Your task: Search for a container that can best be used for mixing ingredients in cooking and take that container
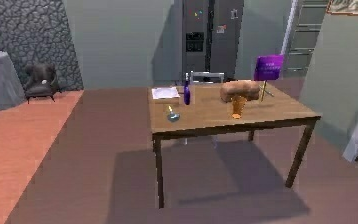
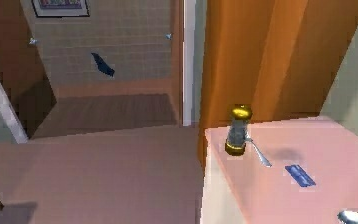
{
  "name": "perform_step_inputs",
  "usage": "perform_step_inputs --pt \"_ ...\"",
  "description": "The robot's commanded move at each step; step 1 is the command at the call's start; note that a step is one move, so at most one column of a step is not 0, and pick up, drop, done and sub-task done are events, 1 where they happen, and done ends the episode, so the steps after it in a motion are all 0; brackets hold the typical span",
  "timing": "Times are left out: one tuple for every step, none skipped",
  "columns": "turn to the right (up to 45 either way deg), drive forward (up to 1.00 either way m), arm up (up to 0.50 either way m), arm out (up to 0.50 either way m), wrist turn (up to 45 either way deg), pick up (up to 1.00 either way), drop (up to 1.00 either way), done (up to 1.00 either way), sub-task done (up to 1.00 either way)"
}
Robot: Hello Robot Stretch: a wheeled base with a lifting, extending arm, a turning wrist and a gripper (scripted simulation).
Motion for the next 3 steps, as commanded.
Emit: perform_step_inputs --pt "-9.0 0.0 0.0 0.0 0.0 0.0 0.0 0.0 0.0" --pt "0.0 0.2 0.0 0.0 0.0 0.0 0.0 0.0 0.0" --pt "-45.0 0.0 0.0 0.0 0.0 0.0 0.0 0.0 0.0"
